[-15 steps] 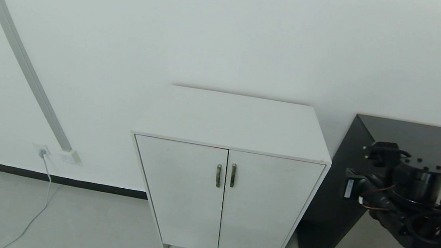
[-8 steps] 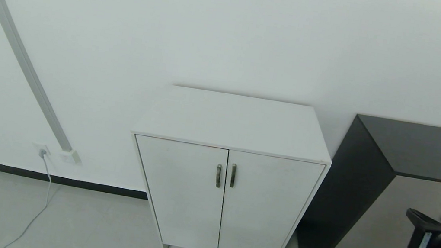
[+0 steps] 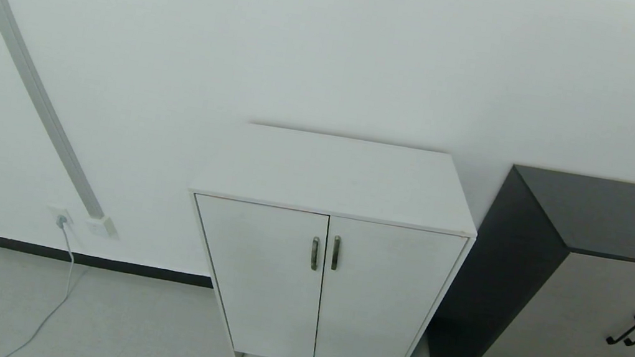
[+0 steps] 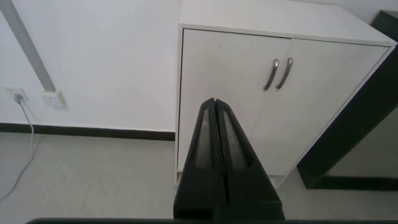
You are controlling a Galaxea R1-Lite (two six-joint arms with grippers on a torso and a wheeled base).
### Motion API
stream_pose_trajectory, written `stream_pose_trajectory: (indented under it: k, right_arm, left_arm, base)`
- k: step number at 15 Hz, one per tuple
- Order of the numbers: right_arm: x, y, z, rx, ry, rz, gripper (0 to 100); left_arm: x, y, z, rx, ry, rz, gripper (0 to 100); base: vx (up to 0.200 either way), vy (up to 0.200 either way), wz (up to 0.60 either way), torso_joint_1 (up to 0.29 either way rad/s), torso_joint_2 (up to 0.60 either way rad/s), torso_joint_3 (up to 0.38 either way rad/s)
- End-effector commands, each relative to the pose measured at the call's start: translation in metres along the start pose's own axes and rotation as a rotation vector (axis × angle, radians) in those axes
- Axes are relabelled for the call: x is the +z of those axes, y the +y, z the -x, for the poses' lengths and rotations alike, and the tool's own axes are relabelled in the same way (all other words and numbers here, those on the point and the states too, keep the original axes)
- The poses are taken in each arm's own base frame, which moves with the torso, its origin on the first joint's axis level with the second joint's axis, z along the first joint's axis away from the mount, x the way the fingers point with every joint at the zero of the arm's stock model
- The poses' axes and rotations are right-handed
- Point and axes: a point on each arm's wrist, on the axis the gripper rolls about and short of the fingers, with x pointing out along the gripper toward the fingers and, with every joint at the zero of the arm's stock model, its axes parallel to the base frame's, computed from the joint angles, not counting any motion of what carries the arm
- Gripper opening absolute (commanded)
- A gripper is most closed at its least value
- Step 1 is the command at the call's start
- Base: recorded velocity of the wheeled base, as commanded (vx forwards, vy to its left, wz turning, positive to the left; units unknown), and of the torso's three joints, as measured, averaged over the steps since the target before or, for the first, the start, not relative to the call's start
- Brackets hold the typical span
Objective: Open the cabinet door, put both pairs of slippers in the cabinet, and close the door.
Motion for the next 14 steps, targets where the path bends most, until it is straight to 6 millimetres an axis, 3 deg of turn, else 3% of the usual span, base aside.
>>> stream_pose_trajectory:
  k: [1,9,14]
  right_arm:
    - [-0.011,0.000,0.024,0.046,-0.041,0.006,0]
    - [-0.049,0.004,0.048,0.178,0.121,0.031,0]
    - [-0.055,0.005,0.055,0.300,0.077,0.093,0]
  left_arm:
    - [0.000,0.000,0.000,0.001,0.001,0.000,0]
    - [0.000,0.000,0.000,-0.001,0.001,0.000,0]
    - [0.000,0.000,0.000,0.001,0.001,0.000,0]
  base:
    - [0.000,0.000,0.00,0.000,0.00,0.000]
    - [0.000,0.000,0.00,0.000,0.00,0.000]
    - [0.000,0.000,0.00,0.000,0.00,0.000]
